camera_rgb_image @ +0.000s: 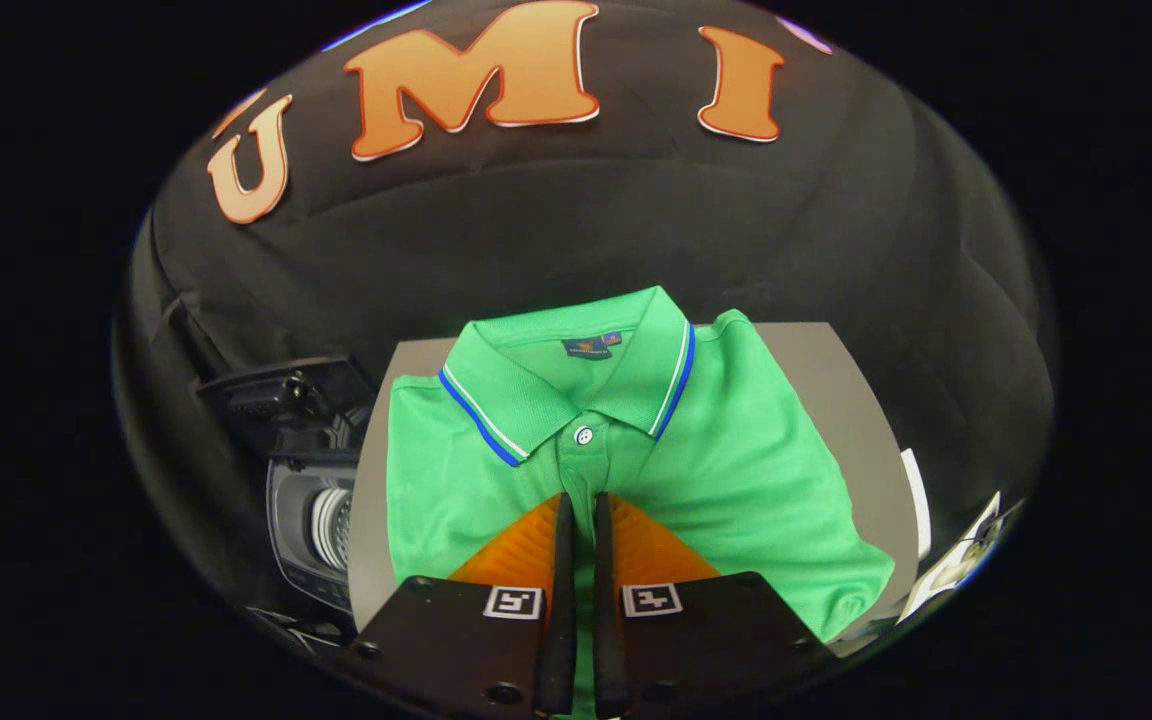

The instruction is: Put the clothes into the washing machine and then close the washing machine lid.

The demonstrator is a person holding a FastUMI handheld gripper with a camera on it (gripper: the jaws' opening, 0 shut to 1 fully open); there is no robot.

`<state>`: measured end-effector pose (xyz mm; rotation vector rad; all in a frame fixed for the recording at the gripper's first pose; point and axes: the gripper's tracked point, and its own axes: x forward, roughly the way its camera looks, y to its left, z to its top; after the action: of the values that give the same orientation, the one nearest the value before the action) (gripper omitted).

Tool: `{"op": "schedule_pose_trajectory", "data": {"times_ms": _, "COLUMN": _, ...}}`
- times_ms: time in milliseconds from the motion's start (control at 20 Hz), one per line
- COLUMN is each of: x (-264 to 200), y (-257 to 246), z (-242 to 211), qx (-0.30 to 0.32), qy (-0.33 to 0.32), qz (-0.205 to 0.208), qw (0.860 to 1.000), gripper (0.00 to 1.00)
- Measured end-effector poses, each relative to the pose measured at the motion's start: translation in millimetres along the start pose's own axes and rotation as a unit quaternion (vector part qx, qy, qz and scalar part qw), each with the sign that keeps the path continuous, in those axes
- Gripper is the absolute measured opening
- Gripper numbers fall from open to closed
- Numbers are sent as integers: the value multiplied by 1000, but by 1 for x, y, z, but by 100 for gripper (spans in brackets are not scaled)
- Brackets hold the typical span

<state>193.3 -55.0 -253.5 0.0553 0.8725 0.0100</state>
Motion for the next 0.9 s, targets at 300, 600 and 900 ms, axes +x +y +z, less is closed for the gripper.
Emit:
{"op": "schedule_pose_trajectory", "data": {"times_ms": 300, "x": -39, "y": 1, "z": 24, "qx": -4, "qy": -87, "qz": 12, "qw": 996, "gripper": 16}}
{"op": "schedule_pose_trajectory", "data": {"times_ms": 600, "x": -87, "y": 29, "z": 57, "qx": 17, "qy": -161, "qz": 48, "qw": 986, "gripper": 16}}
{"op": "schedule_pose_trajectory", "data": {"times_ms": 900, "x": -151, "y": 82, "z": 71, "qx": -7, "qy": -212, "qz": 83, "qw": 974, "gripper": 15}}
